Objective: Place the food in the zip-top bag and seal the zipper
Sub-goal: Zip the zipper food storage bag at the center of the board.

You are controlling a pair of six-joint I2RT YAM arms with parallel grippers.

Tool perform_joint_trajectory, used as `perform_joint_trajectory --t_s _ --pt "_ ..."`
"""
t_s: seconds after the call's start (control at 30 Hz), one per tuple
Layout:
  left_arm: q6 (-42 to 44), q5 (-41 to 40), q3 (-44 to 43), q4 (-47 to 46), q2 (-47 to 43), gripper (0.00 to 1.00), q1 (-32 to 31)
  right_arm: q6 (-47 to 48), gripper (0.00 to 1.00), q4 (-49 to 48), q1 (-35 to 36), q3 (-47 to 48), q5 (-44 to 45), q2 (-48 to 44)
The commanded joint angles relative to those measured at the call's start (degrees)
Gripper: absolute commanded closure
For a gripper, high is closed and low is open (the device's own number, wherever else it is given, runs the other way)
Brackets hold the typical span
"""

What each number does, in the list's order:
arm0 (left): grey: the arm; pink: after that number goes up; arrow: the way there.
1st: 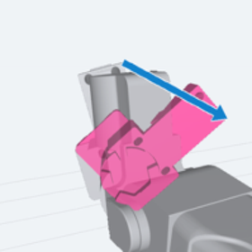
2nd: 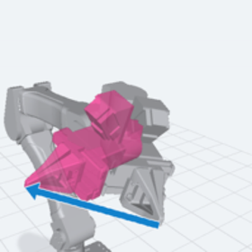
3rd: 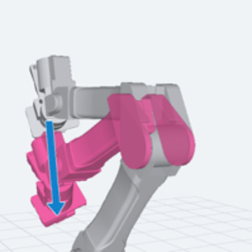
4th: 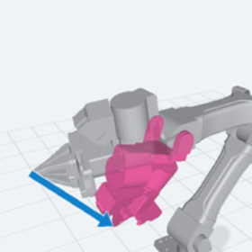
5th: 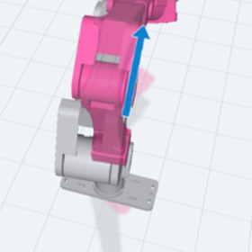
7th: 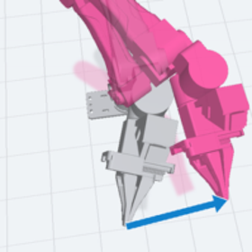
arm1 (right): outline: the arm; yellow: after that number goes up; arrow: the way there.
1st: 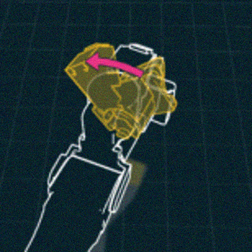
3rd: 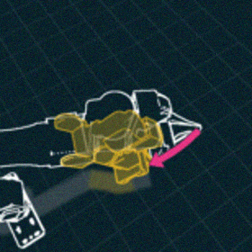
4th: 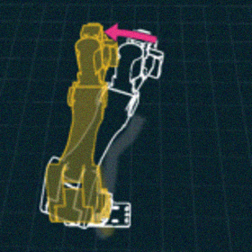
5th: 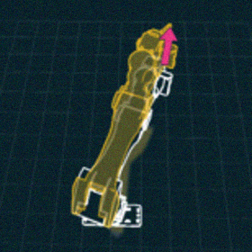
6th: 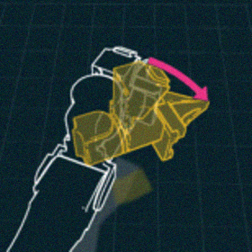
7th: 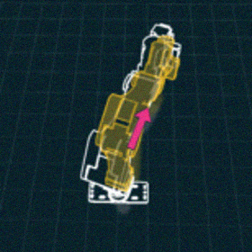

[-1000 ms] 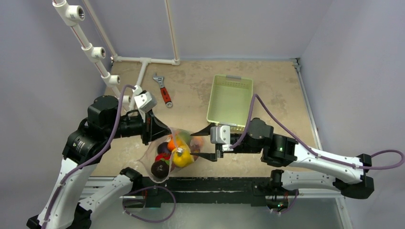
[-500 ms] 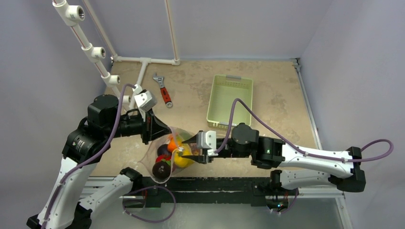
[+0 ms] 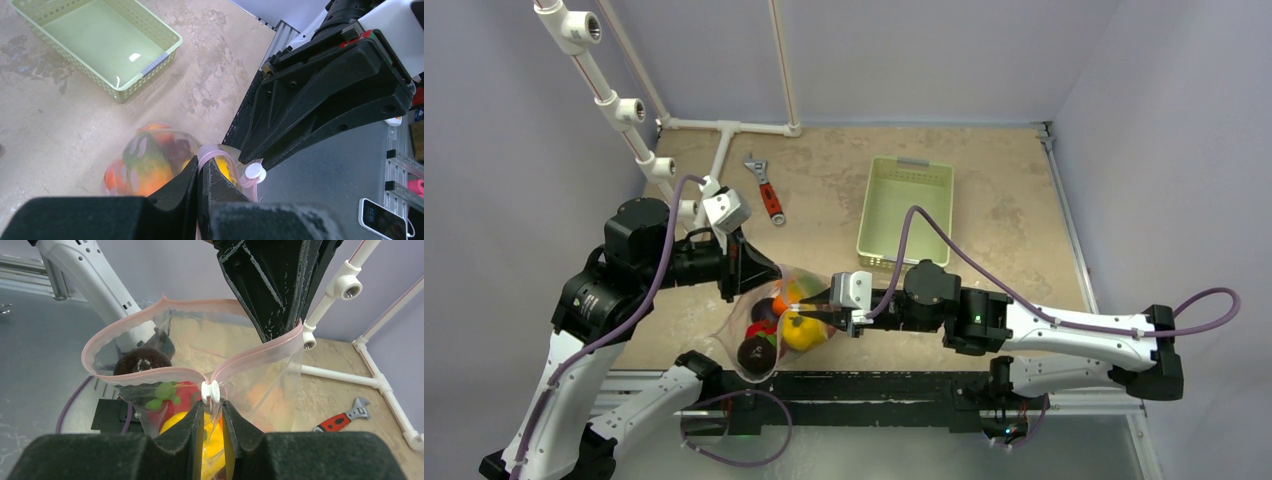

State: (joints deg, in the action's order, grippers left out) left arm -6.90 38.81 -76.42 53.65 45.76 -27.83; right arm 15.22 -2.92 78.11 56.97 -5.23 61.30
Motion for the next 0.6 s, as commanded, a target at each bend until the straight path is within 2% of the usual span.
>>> perform_joint_trajectory --t_s 0.0,0.1,0.13,0.57 --pt "-1.0 1.3 -2.5 -3.1 -0.4 1.00 -0.3 -0.3 0.81 -4.0 0.4 0.0 2.2 -0.1" --pt "-1.0 1.1 -2.4 -3.2 -0.5 1.00 -0.3 -0.3 0.90 -4.3 0.5 0.2 2.6 -0.2" --pt "-1.0 0.9 -2.4 -3.2 -0.5 1.00 -0.3 -0.3 1.00 -4.4 0.6 0.2 3.1 -0.2" --pt "-0.9 -4.0 1.6 -2.1 -2.0 0.99 -0.3 -1.1 1.00 -4.2 0.8 -1.4 5.1 -4.0"
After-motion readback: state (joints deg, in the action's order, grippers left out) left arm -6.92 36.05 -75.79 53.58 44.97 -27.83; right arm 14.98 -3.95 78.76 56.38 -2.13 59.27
